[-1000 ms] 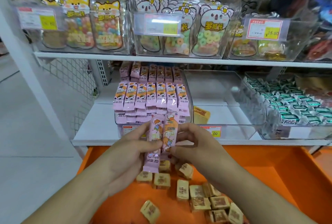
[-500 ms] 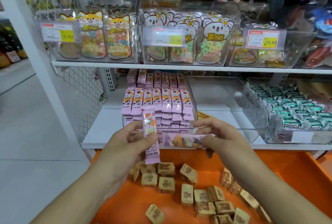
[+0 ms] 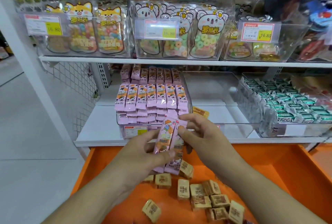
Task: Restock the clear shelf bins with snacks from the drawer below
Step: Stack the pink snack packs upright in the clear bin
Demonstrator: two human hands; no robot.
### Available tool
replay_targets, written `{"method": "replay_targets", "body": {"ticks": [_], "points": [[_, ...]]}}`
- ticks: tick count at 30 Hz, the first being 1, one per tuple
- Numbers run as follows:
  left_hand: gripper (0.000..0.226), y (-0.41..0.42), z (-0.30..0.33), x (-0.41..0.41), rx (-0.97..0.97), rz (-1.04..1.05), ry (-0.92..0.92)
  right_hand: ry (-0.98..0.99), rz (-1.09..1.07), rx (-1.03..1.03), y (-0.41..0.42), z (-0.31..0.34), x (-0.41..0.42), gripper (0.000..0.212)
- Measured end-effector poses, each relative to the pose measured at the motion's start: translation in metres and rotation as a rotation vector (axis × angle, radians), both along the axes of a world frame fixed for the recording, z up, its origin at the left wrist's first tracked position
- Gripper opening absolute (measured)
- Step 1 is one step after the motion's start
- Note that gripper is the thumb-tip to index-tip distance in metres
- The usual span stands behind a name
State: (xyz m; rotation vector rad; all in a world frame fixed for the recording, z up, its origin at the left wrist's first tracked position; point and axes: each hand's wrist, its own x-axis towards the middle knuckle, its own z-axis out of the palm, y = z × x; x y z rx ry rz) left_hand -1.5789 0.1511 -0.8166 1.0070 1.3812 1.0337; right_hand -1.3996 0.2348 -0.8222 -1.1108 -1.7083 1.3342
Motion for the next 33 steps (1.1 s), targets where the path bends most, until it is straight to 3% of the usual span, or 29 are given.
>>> {"method": "replay_targets", "body": {"ticks": [4, 7, 10, 16, 23, 26, 33], "points": [[0.04, 0.001, 0.001, -0.003, 0.033, 0.05, 0.006, 0.07, 0.018, 0.02, -0.01, 0.003, 0.001, 0.058], [0.045, 0.001, 0.004, -0.003, 0.083, 0.131, -0.029, -0.002, 0.133, 0.111, -0.018, 0.006, 0.002, 0.07], [0.047, -0.002, 0.008, 0.0, 0.138, 0.18, -0.005, -0.05, 0.195, 0.164, -0.025, 0.005, -0.002, 0.069], [0.052, -0.008, 0.018, -0.001, 0.155, 0.176, 0.062, -0.011, 0.064, 0.11, -0.029, 0.005, -0.007, 0.067], [0.072, -0.016, 0.027, -0.023, 0.235, 0.027, 0.31, -0.01, 0.015, 0.113, -0.021, 0.012, -0.011, 0.068], [0.074, -0.015, 0.032, -0.025, 0.329, 0.053, 0.443, 0.01, 0.004, 0.148, -0.02, 0.014, -0.018, 0.064], [0.064, -0.008, 0.036, -0.046, 0.42, -0.026, 0.524, 0.111, 0.014, 0.12, -0.009, 0.019, -0.033, 0.047]]}}
